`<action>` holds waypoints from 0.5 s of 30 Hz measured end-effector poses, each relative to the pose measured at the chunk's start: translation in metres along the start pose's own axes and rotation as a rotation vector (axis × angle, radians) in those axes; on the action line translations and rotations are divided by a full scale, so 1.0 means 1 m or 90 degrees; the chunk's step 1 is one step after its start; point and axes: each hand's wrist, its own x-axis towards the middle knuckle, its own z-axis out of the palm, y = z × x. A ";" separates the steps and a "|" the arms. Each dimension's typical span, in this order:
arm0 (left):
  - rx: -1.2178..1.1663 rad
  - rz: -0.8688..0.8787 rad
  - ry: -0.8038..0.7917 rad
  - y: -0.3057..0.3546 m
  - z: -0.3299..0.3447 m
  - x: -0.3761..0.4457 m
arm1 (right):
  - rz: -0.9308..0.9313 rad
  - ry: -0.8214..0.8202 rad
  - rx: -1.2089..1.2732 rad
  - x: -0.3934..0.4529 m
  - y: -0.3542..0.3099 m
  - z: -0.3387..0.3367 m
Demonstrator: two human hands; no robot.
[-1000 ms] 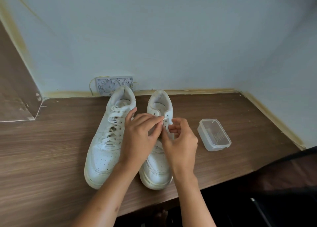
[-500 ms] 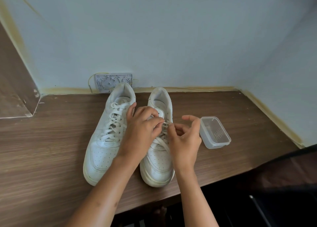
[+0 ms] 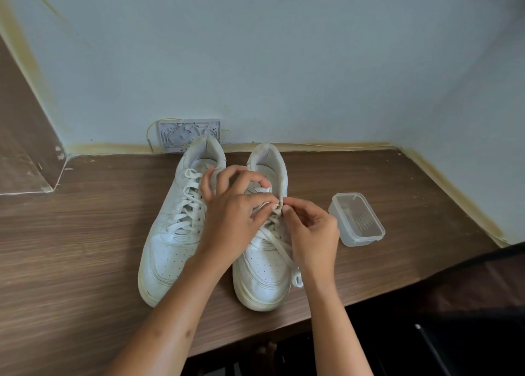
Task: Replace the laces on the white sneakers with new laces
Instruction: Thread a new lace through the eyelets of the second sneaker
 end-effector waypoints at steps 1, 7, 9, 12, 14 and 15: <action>-0.005 -0.001 -0.002 0.000 0.000 -0.001 | -0.002 -0.008 -0.003 0.000 0.000 -0.001; 0.004 -0.032 -0.005 0.006 0.000 -0.001 | -0.066 -0.039 -0.075 0.005 0.004 -0.003; -0.005 -0.014 -0.005 0.003 -0.004 0.000 | -0.119 -0.036 -0.164 0.006 0.006 -0.002; -0.036 -0.022 0.045 0.001 -0.017 0.006 | -0.154 0.024 -0.244 0.010 0.007 -0.009; -0.043 -0.042 0.070 -0.003 -0.024 0.009 | -0.124 0.094 -0.241 0.013 0.006 -0.019; -0.046 -0.039 0.064 -0.006 -0.027 0.011 | -0.109 0.135 -0.239 0.015 0.005 -0.025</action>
